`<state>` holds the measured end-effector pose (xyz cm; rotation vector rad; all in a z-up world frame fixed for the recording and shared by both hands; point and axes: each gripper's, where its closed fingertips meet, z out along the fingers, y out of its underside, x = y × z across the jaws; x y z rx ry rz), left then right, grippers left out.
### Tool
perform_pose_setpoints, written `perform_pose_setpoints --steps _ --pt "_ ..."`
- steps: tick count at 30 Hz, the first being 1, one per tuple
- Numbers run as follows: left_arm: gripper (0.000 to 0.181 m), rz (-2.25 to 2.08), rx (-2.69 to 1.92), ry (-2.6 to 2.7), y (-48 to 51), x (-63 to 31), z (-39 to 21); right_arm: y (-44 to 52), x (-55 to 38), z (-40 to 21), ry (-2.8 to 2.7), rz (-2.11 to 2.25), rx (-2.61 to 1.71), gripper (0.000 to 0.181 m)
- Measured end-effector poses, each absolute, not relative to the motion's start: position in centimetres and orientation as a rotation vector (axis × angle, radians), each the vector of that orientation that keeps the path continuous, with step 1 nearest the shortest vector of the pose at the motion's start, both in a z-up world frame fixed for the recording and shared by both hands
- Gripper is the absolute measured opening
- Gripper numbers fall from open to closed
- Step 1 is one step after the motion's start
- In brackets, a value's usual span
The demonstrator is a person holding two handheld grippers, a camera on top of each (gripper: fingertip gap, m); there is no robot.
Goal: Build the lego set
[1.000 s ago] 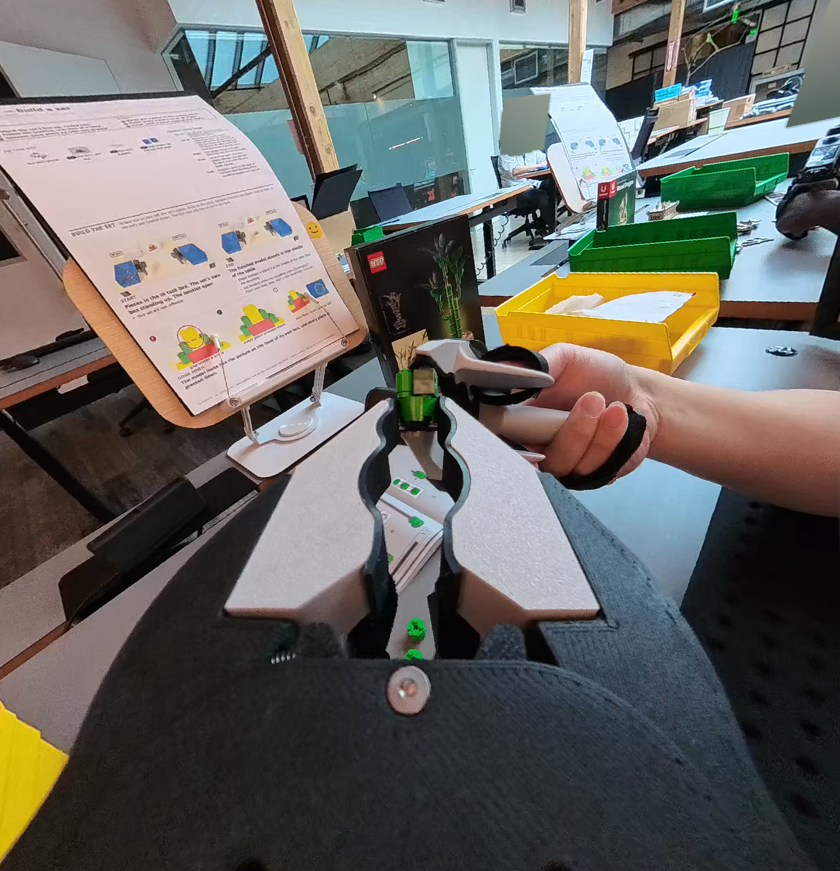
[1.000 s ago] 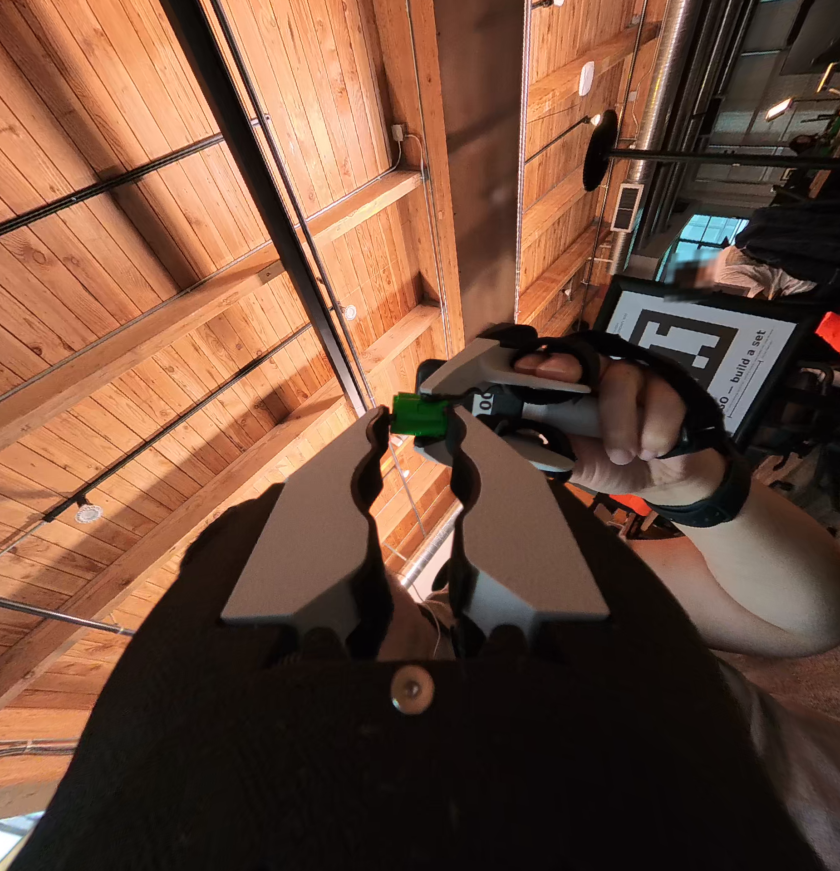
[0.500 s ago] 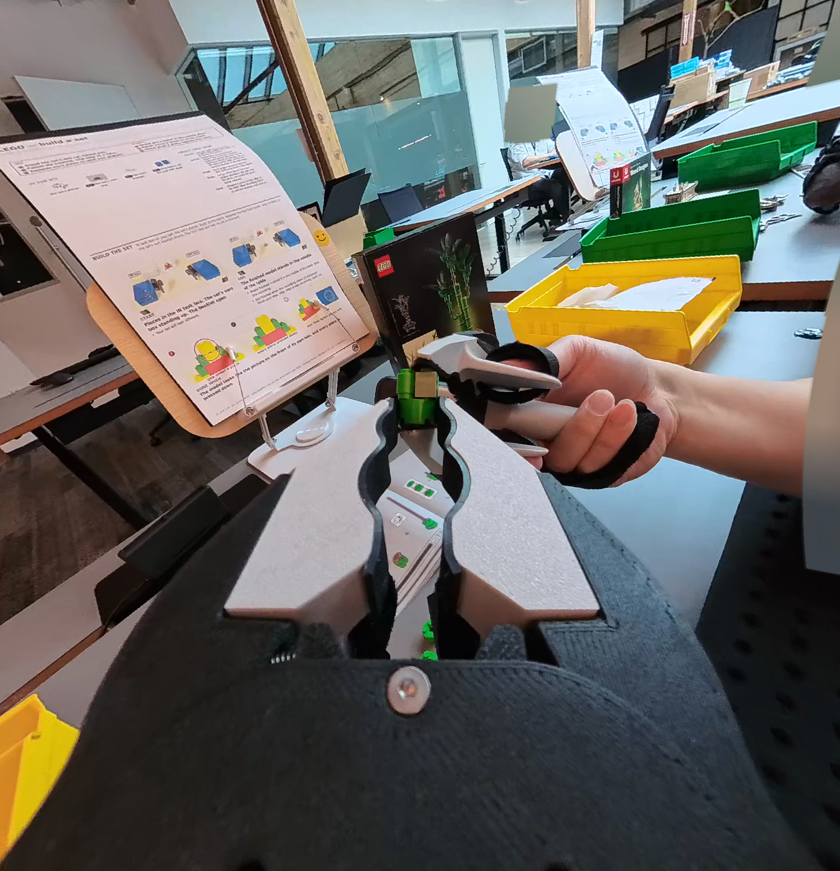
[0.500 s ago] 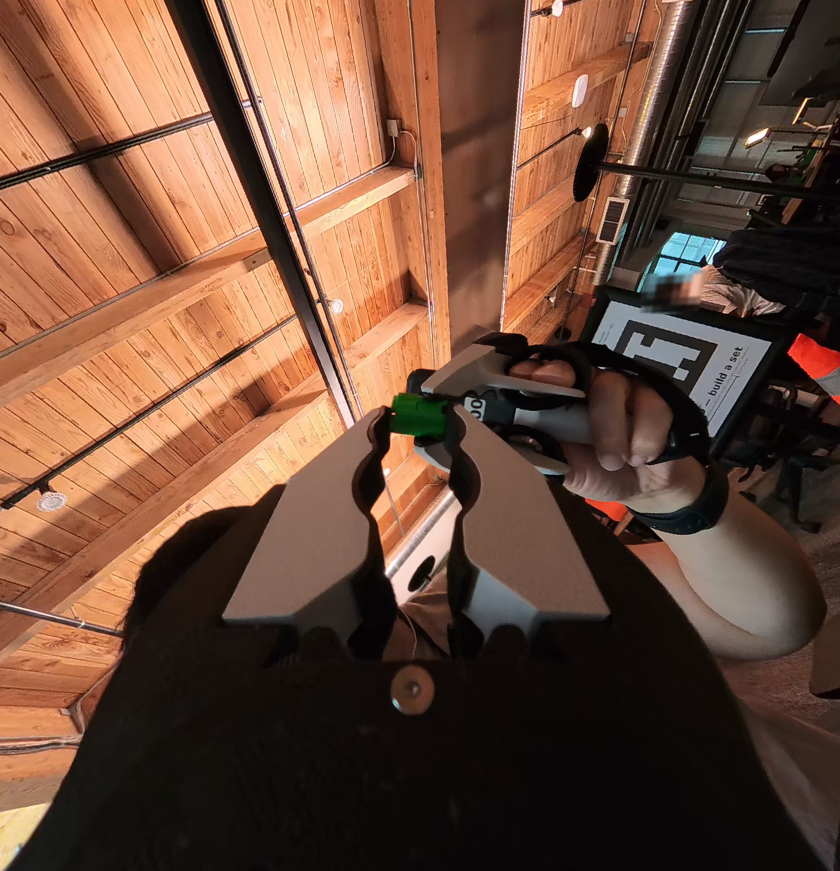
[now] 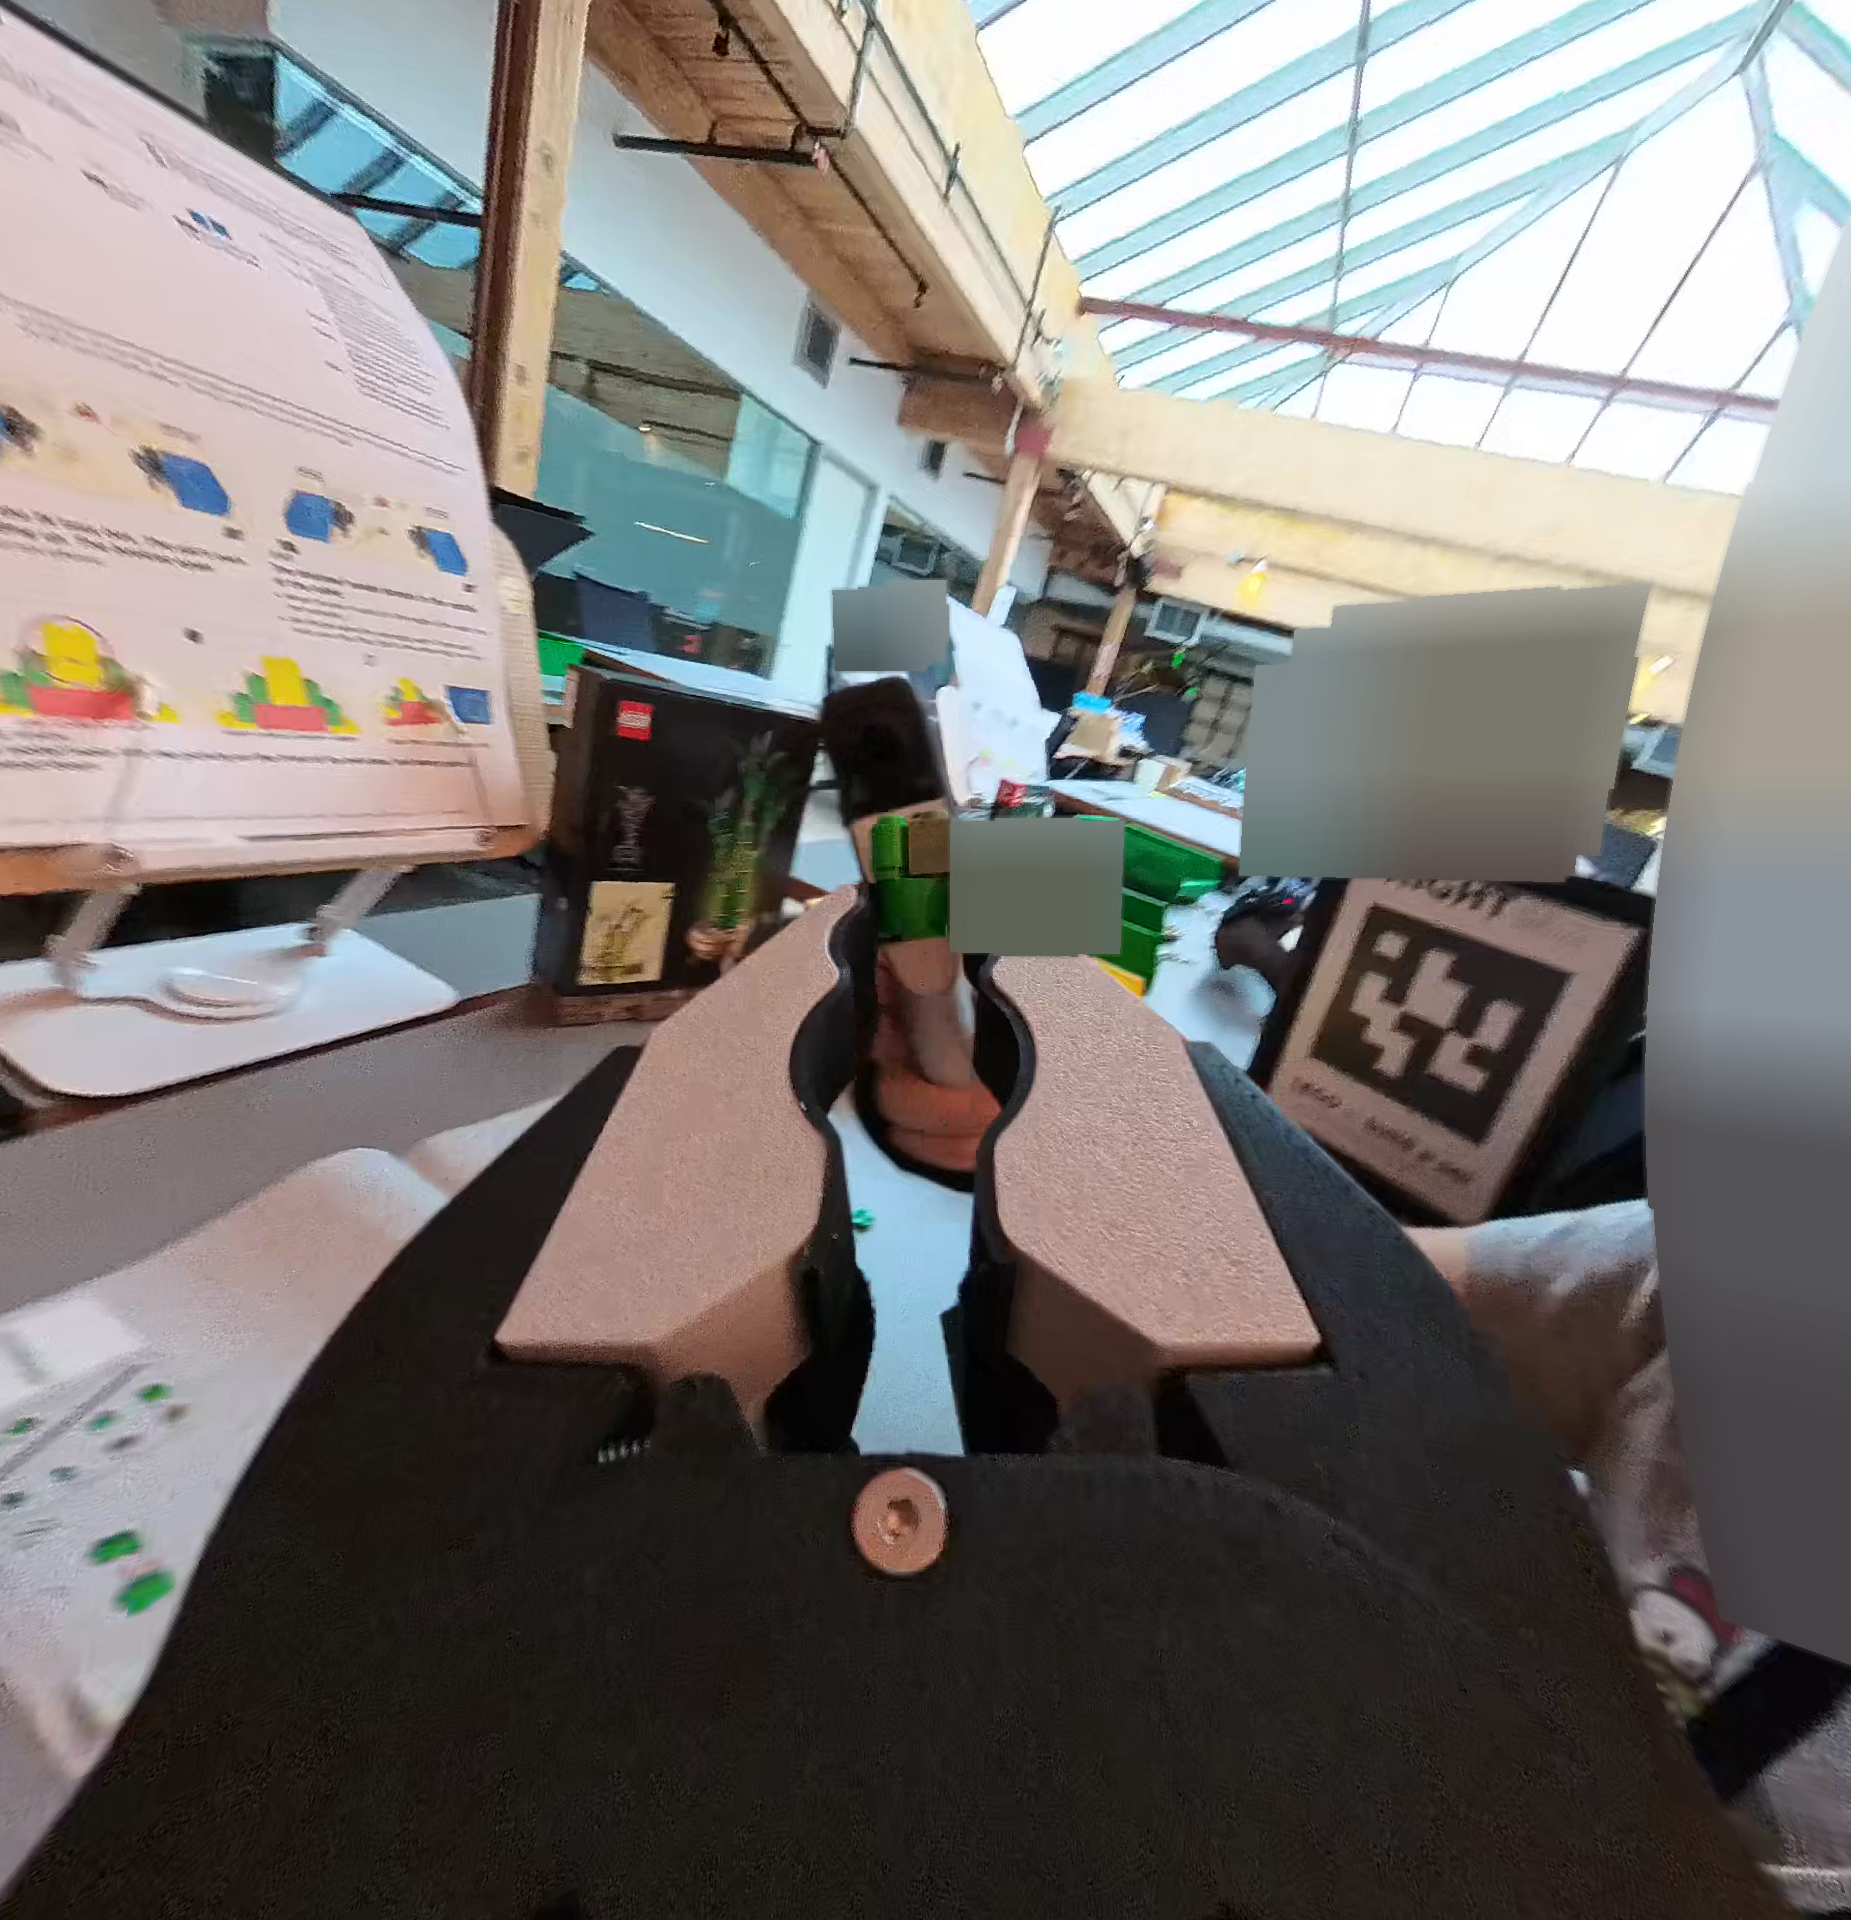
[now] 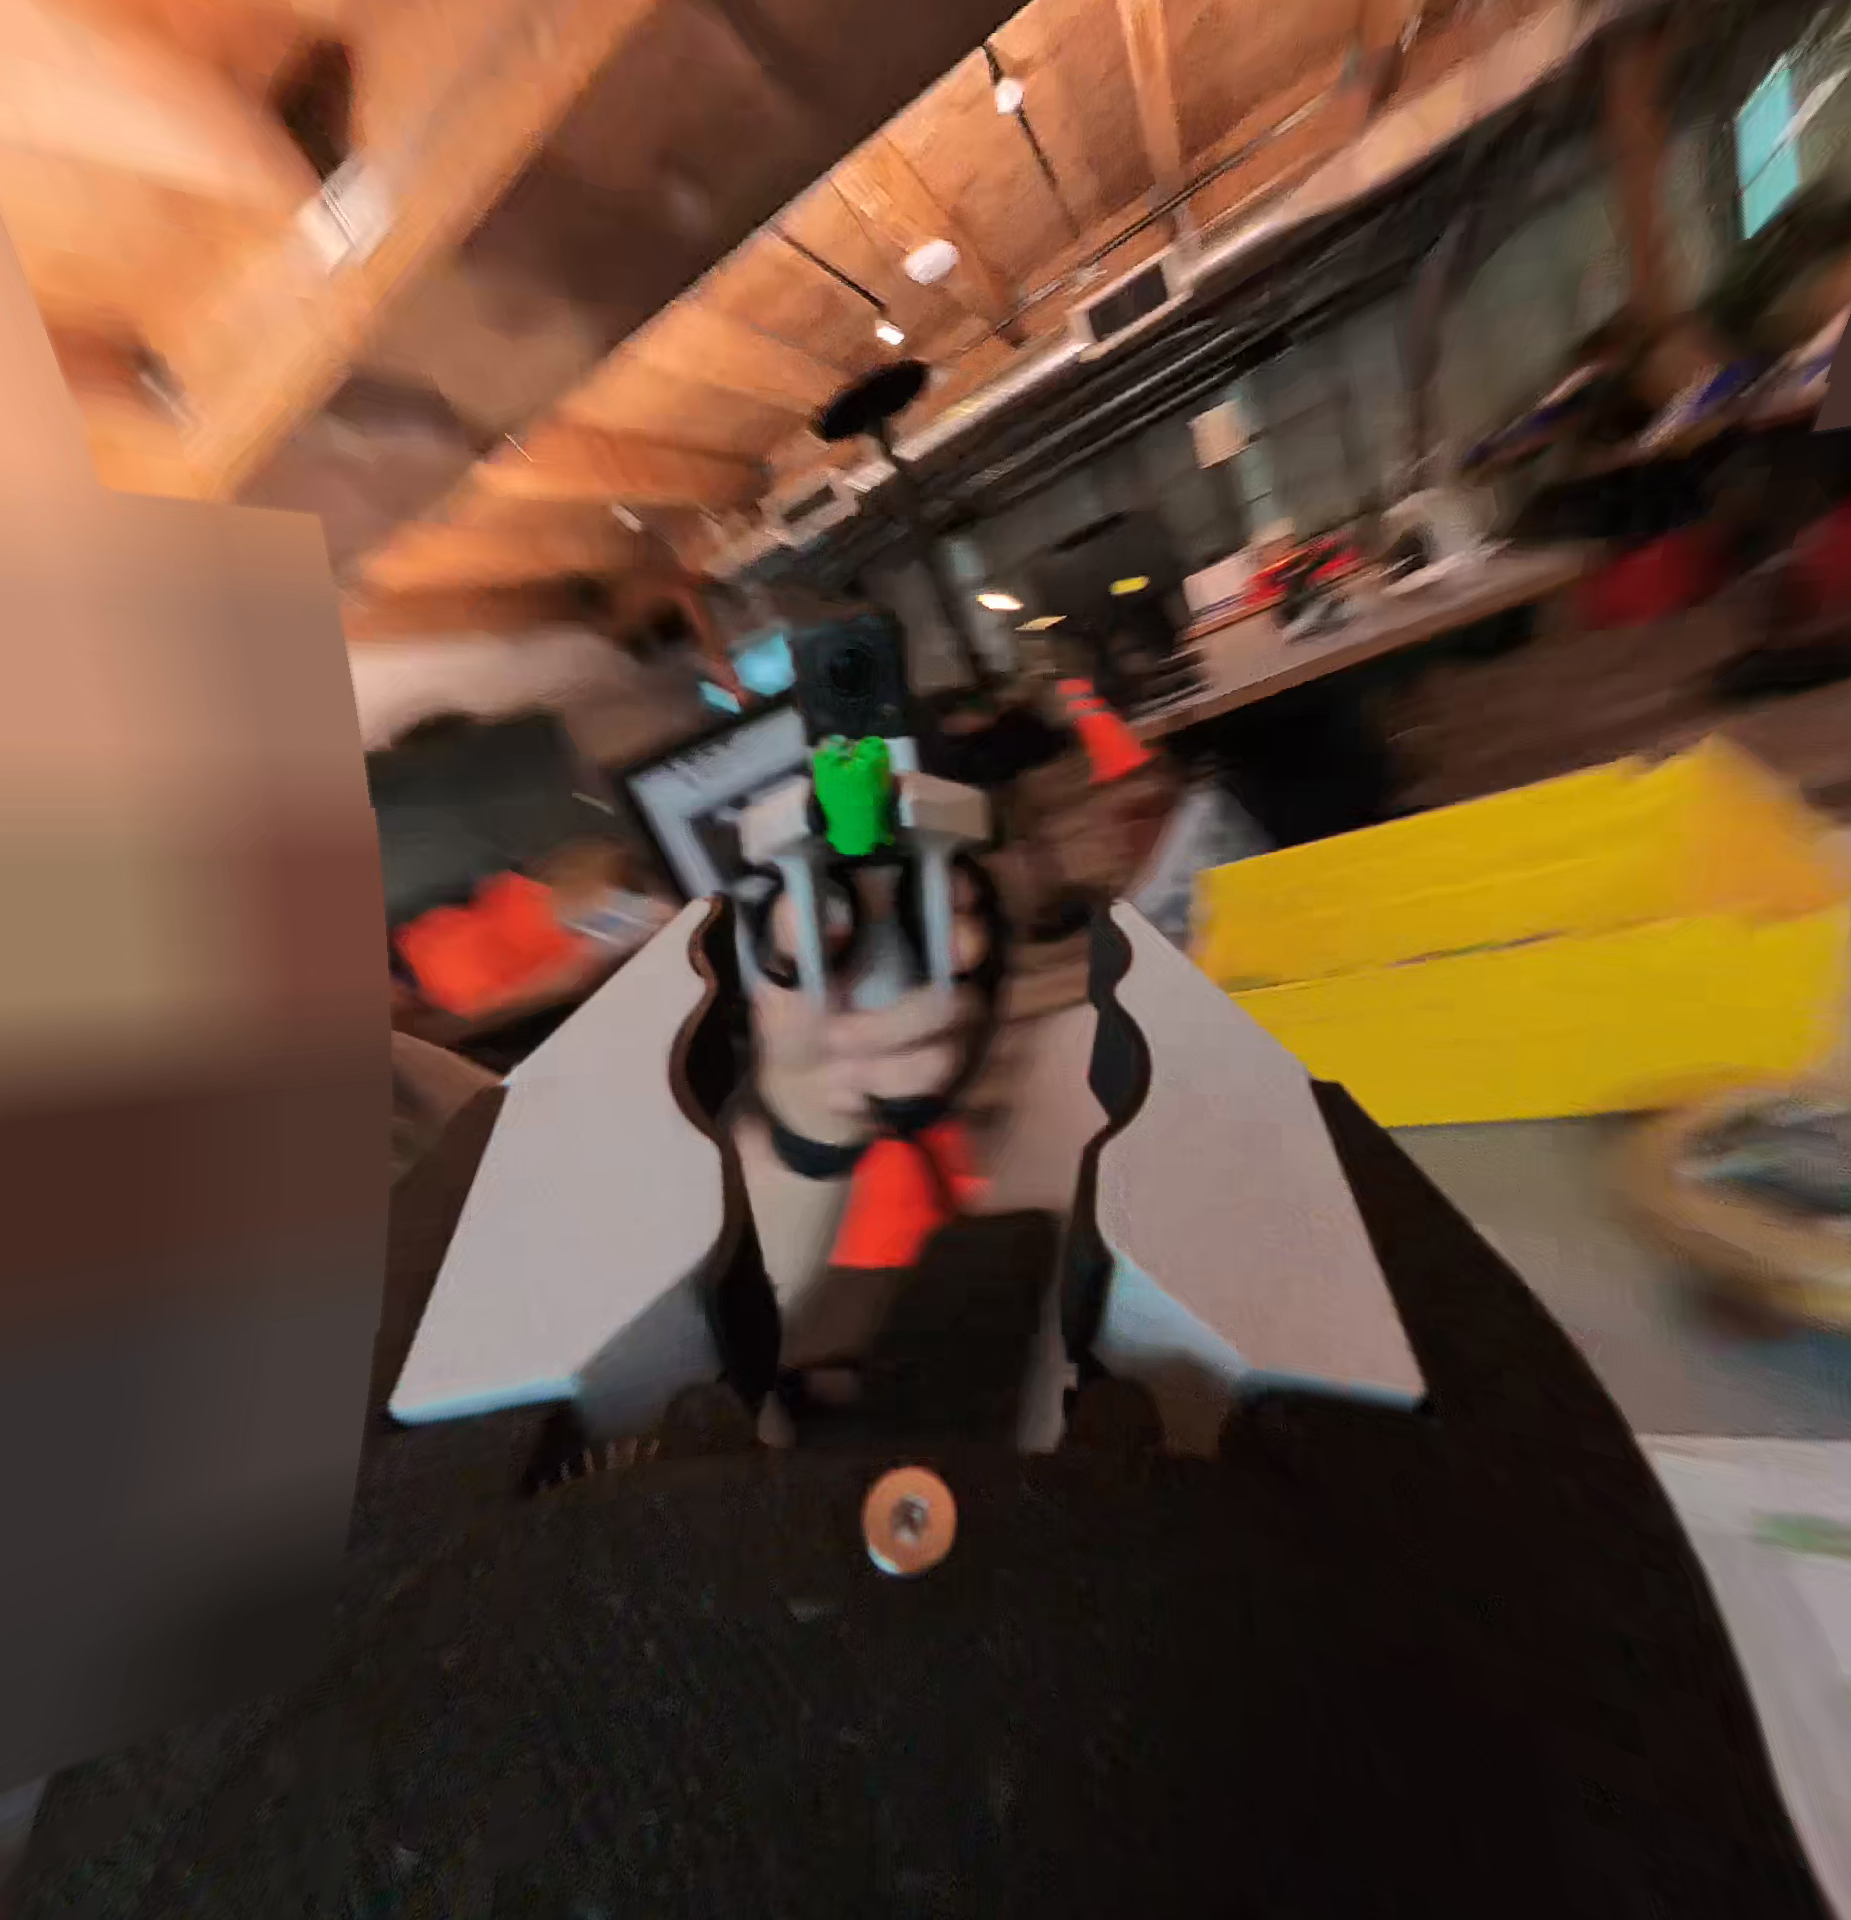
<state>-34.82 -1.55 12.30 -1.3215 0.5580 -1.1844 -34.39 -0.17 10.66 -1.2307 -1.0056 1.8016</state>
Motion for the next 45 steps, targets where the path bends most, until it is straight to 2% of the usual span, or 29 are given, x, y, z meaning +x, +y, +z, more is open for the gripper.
perform_pose_setpoints --steps 4,6,8,14,19,22,25,31,35,45 --pt "0.013 -1.283 -1.336 0.528 -2.1 -34.7 11.9 0.2 -32.7 11.0 -1.179 0.925 -0.802 0.064" --pt "0.013 -1.318 -1.351 0.521 -2.3 -34.2 11.5 -0.7 -32.7 10.7 -1.238 0.688 -0.71 0.066" --pt "0.013 -1.334 -1.37 0.522 -2.5 -33.5 11.0 -2.2 -33.4 10.2 -1.313 0.578 -0.667 0.077" --pt "0.013 -1.366 -1.402 0.545 -3.1 -31.9 10.2 -4.2 -33.9 10.8 -1.292 0.283 -0.488 0.047" --pt "0.013 -1.351 -1.428 0.578 -3.5 -31.3 9.7 -4.2 -34.2 10.6 -1.329 0.251 -0.509 0.043" --pt "0.013 -1.347 -1.435 0.592 -3.7 -31.0 9.7 -4.5 -34.2 10.3 -1.347 0.234 -0.493 0.028" --pt "0.014 -1.358 -1.449 0.598 -3.7 -30.9 9.4 -4.1 -34.2 10.2 -1.353 0.21 -0.509 0.021" --pt "0.015 -1.408 -1.428 0.599 -4.1 -30.8 9.5 -4.4 -34.0 10.3 -1.351 0.288 -0.508 0.02" --pt "0.025 -1.442 -1.39 0.626 -5.0 -30.9 9.9 -4.8 -33.6 10.8 -1.336 0.329 -0.489 0.02" --pt "0.014 -1.437 -1.396 0.633 -5.0 -31.2 9.5 -5.3 -33.8 10.4 -1.367 0.343 -0.479 0.021"
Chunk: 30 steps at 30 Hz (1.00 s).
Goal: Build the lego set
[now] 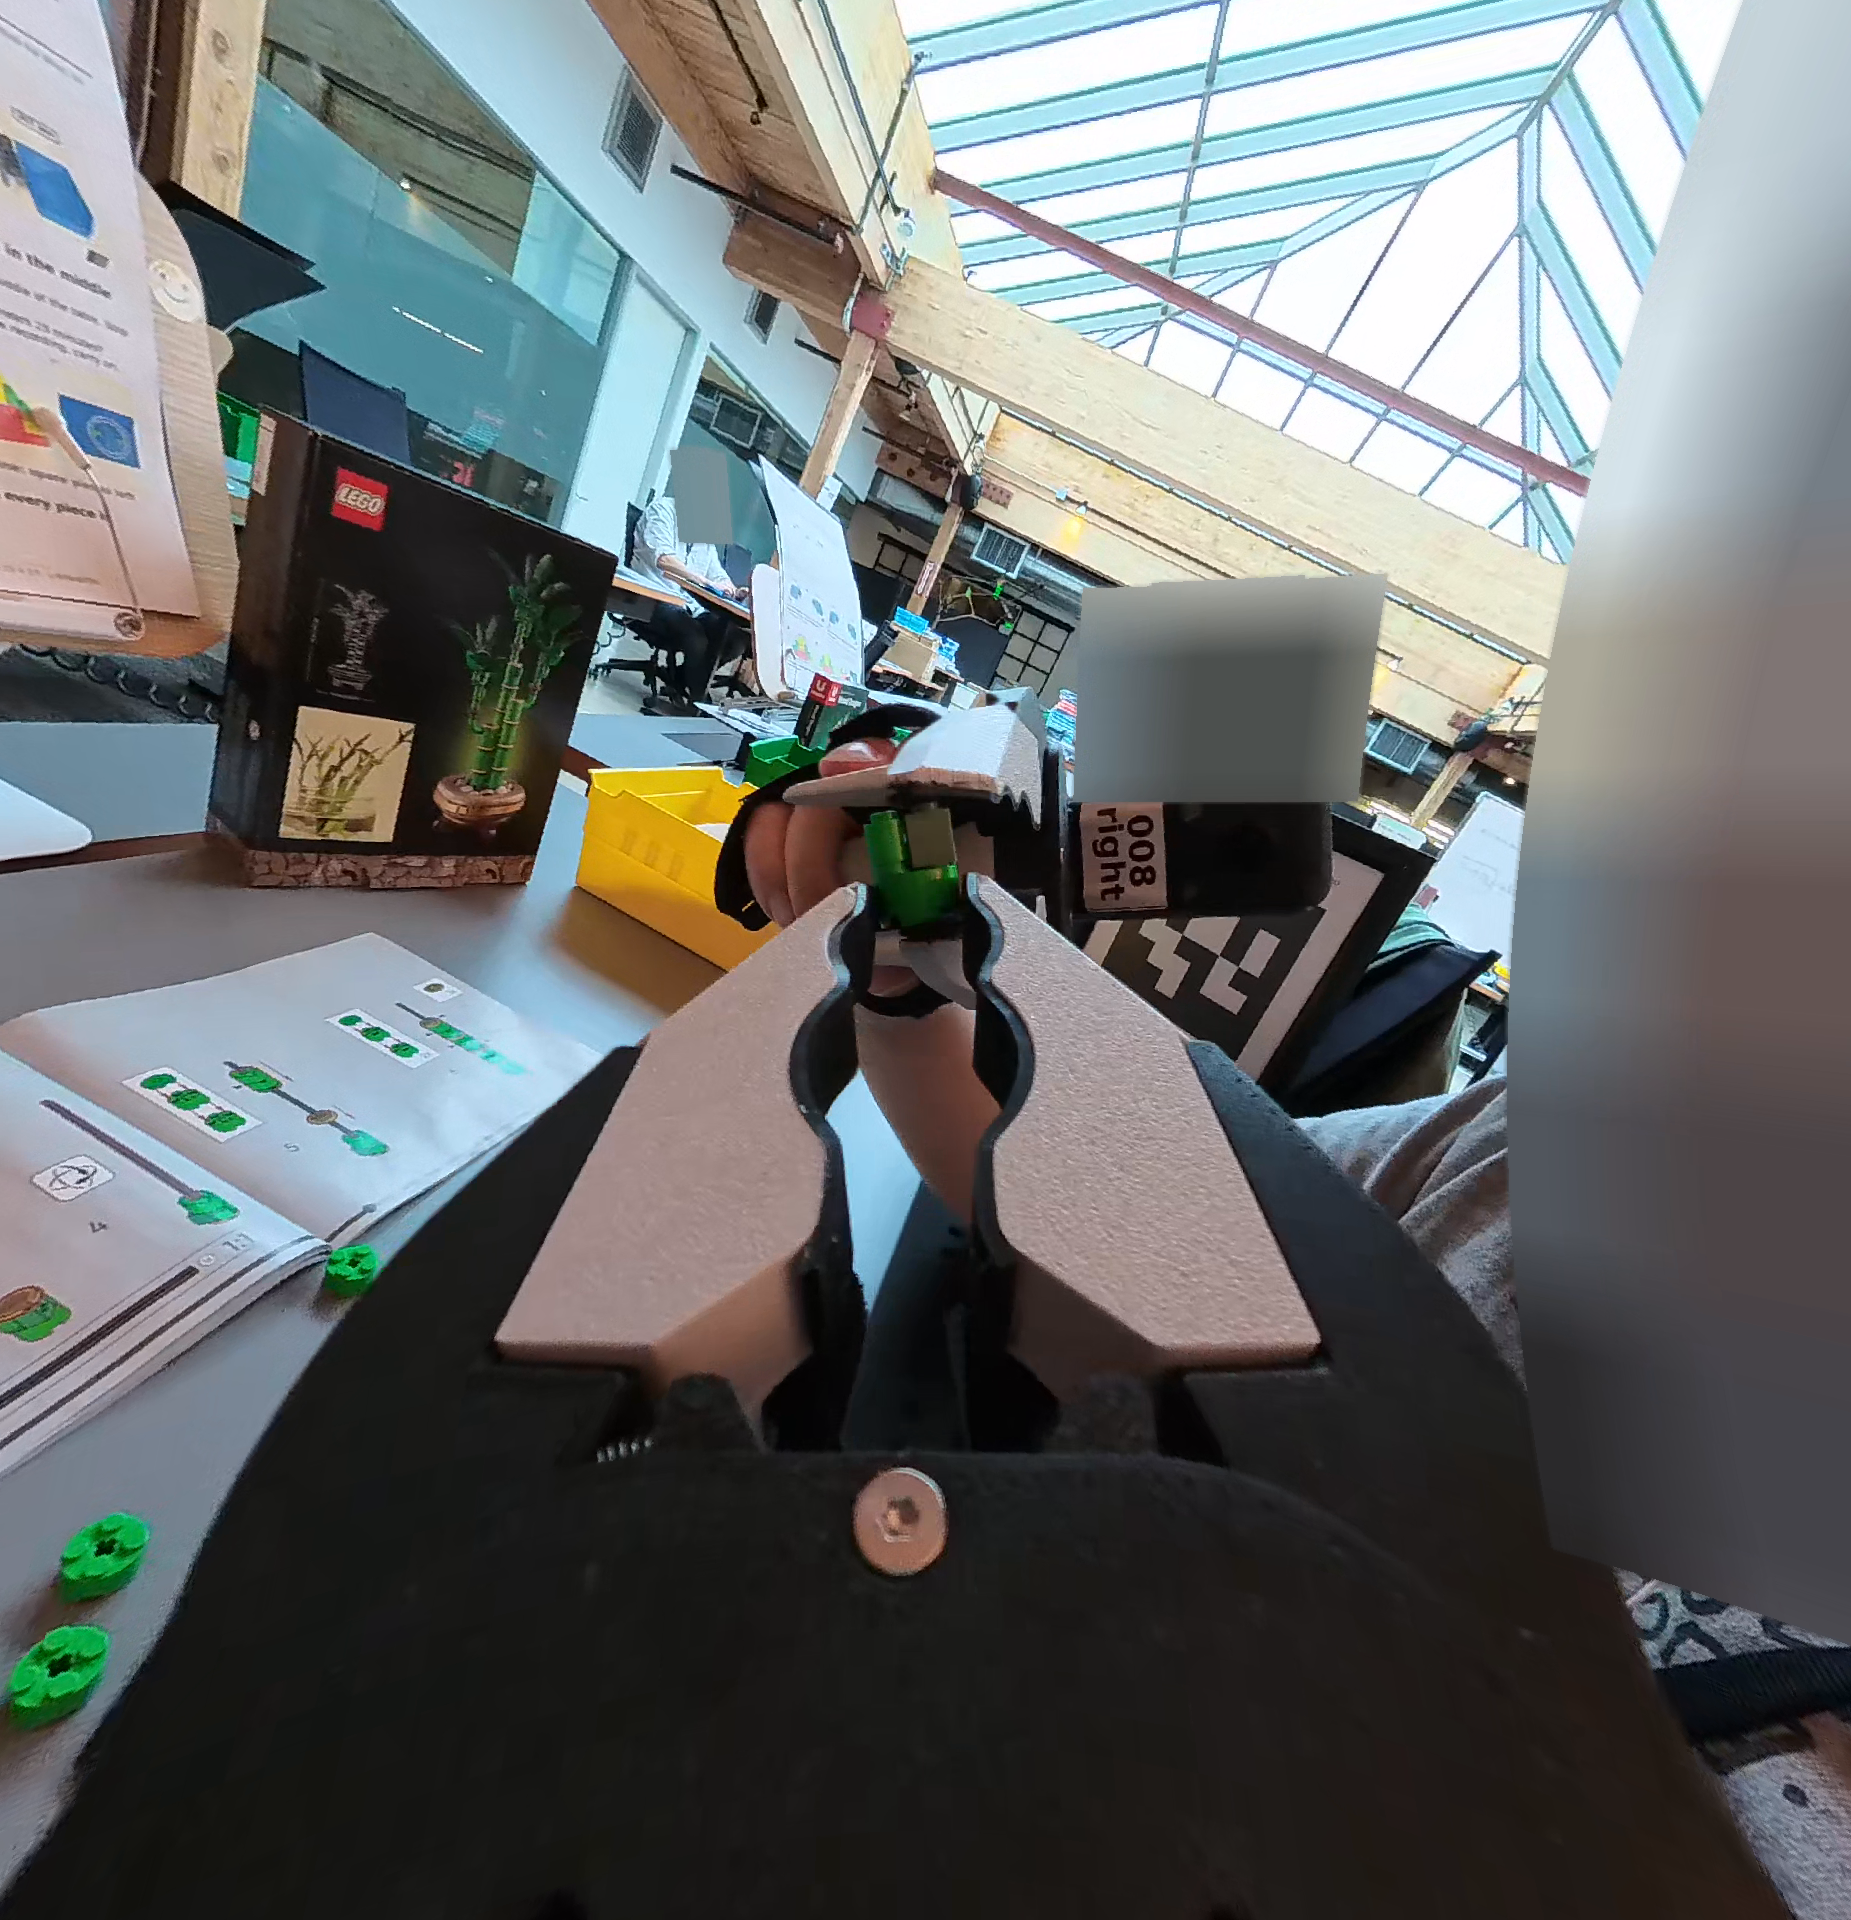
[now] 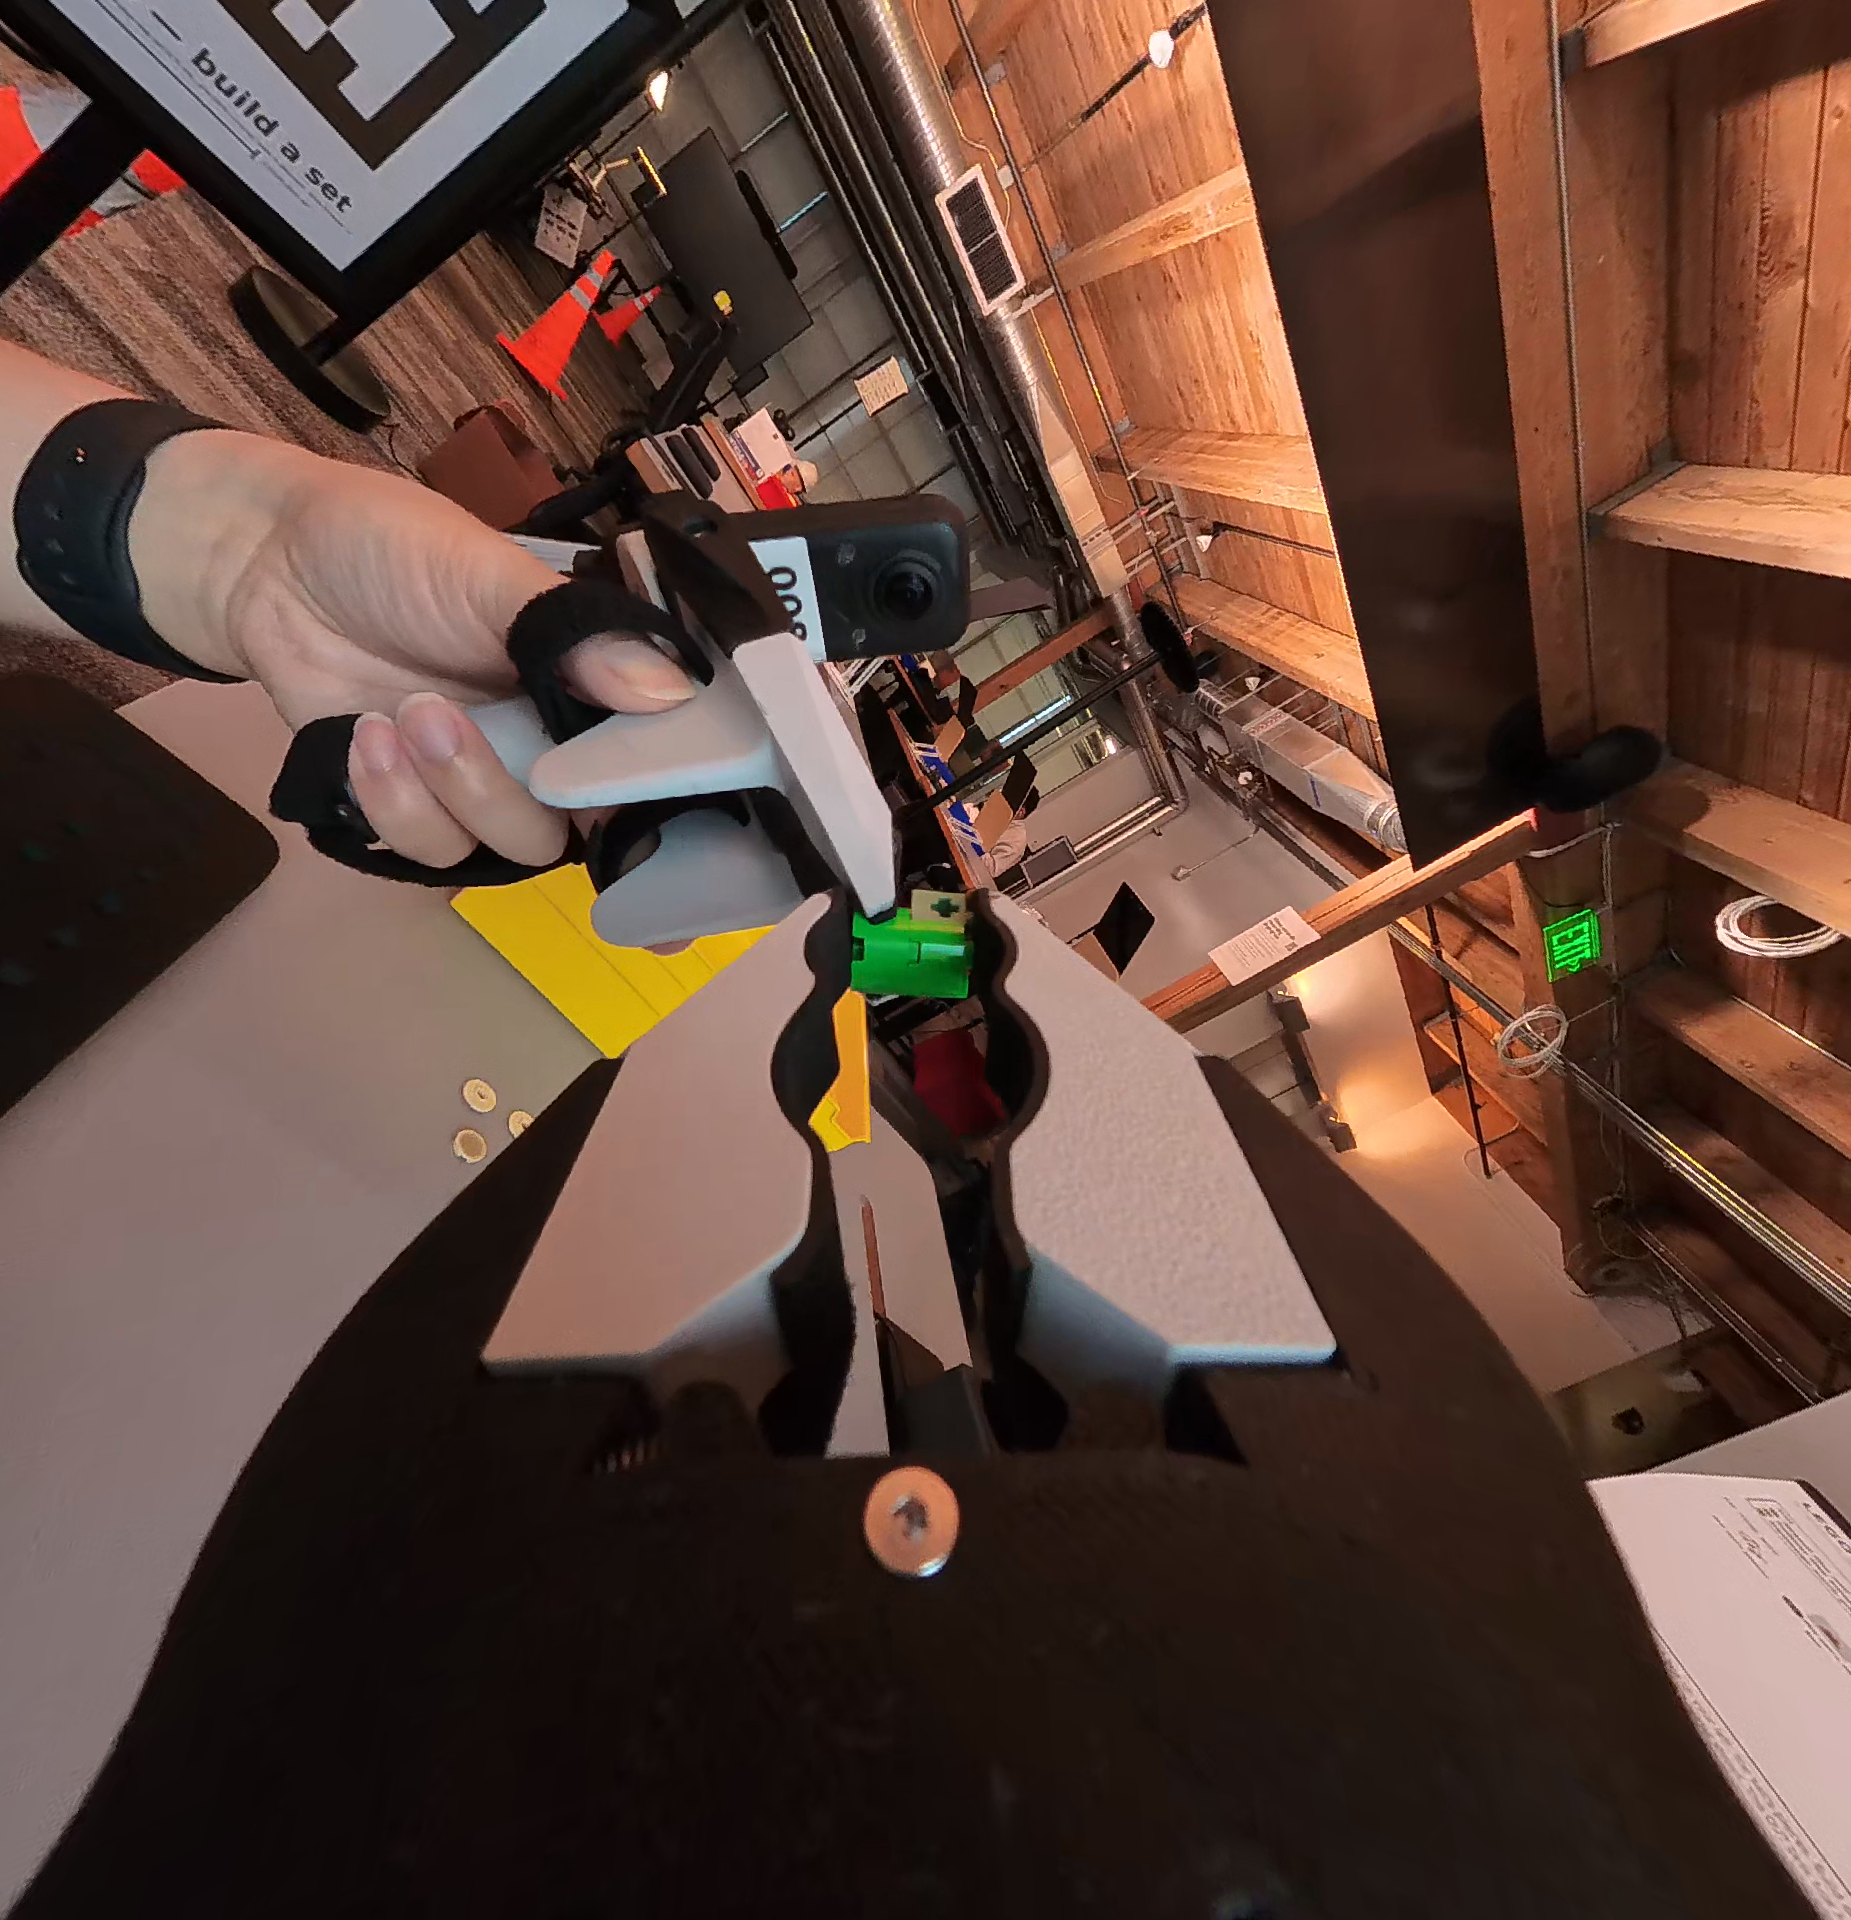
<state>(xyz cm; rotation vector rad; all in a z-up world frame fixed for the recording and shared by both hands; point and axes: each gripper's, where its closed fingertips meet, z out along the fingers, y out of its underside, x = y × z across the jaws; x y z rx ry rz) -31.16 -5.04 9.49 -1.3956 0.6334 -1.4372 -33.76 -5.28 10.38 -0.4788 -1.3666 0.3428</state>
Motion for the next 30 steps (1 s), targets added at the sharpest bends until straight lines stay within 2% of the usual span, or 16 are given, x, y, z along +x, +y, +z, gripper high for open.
perform_pose_setpoints --steps 26,30 --pt "0.013 -1.392 -1.444 0.655 -4.93 -30.64 8.95 -5.12 -33.43 9.82 -1.403 0.343 -0.482 0.021" --pt "0.013 -1.398 -1.441 0.652 -4.95 -30.77 9.17 -5.15 -33.59 9.98 -1.393 0.471 -0.525 0.022"
